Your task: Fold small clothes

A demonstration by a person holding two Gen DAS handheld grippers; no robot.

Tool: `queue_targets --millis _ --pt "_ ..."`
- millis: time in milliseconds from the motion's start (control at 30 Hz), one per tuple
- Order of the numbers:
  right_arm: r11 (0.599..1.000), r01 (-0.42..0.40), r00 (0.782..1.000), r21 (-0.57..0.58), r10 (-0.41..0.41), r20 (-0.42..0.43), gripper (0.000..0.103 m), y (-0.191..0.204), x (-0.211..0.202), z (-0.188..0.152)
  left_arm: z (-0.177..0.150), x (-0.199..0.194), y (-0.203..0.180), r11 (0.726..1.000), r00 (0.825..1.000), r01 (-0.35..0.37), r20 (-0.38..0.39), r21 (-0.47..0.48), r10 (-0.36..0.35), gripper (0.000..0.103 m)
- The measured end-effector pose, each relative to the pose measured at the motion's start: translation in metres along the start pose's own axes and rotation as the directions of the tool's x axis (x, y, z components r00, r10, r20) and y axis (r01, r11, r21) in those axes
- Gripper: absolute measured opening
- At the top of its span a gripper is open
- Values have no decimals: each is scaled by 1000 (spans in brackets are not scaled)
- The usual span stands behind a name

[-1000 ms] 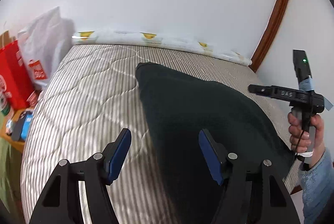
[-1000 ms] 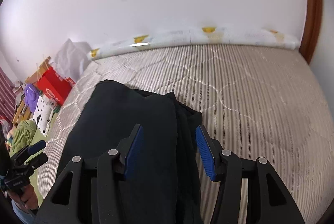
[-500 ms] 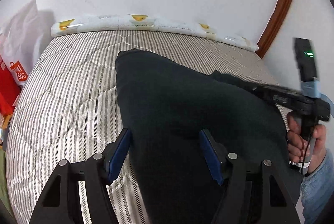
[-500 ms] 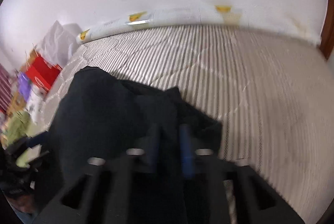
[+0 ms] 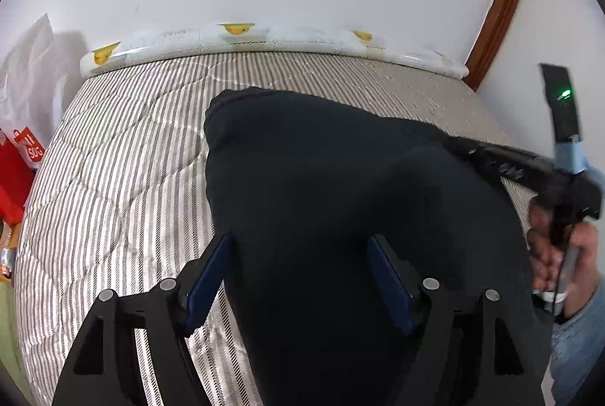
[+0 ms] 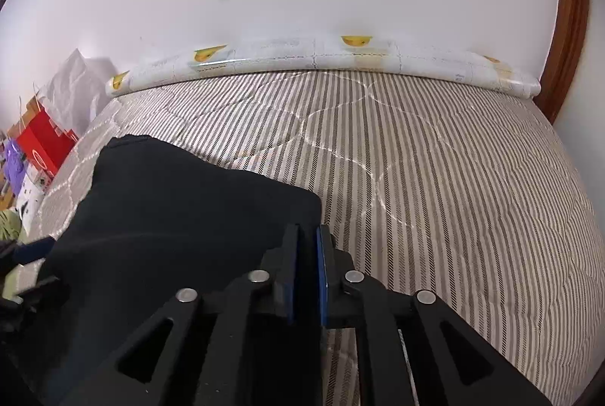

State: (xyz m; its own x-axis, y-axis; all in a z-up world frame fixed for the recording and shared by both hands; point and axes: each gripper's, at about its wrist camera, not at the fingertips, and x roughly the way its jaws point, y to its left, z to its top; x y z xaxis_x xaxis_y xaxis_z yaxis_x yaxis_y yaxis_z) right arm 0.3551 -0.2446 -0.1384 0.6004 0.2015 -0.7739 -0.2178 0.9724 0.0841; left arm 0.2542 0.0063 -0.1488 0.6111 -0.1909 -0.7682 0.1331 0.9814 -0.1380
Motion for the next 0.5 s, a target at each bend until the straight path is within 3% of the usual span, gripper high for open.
queue_targets --millis 267,367,500 --pt "994 -106 994 13 106 -3 24 -9 -56 -15 12 -2 1 1000 999 -5 41 2 5 73" --pt "991 -134 991 -21 134 -4 32 -2 -76 -37 21 11 3 998 997 -61 45 7 60 75" --pt "989 -144 989 -34 143 -37 33 3 -79 -68 31 32 15 990 989 -144 32 -15 144 75"
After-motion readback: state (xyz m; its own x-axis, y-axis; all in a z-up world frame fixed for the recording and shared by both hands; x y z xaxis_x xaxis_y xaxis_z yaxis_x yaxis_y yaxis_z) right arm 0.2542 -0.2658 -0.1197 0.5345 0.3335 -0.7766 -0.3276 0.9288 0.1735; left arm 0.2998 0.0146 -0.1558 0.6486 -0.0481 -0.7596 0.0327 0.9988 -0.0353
